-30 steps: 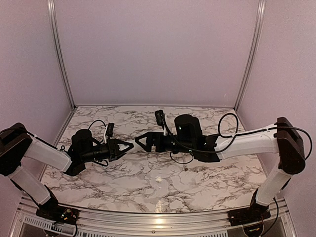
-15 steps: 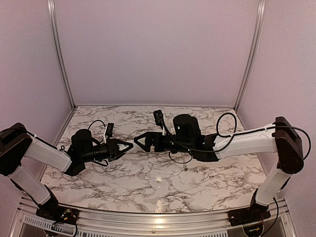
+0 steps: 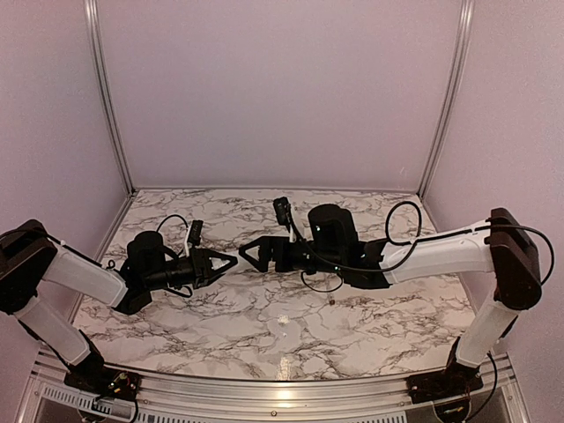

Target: Unload the batteries from the remote control

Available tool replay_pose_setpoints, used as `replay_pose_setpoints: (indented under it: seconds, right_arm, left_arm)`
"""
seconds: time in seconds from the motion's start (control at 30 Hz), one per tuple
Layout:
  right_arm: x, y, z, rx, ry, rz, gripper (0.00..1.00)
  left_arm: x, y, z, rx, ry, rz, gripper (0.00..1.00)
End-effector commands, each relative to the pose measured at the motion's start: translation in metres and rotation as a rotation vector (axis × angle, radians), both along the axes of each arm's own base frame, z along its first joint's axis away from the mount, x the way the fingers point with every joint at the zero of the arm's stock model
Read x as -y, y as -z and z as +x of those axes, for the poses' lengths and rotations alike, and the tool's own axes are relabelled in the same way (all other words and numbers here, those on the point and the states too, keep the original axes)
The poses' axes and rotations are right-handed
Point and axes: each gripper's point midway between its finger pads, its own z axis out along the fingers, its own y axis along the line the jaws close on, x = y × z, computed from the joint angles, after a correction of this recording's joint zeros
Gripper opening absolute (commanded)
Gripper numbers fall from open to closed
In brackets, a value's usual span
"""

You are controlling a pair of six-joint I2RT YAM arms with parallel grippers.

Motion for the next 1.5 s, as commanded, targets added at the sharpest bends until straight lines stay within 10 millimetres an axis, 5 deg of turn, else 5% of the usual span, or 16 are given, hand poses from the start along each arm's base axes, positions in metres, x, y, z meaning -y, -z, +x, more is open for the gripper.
replay_pose_setpoints:
  seconds: [0.0, 1.47]
  right_arm:
    - [-0.008, 0.001, -0.002, -0.009, -0.021, -0.006, 0.97]
    - [0.001, 0.006, -0.015, -0.076, -0.097, 0.079, 0.96]
  left_arm:
    - [-0.001, -0.019, -0.003, 0.071, 0.012, -0.029, 0.00]
    - [-0.002, -0.031, -0.008, 0.125, 0.032, -0.043, 0.00]
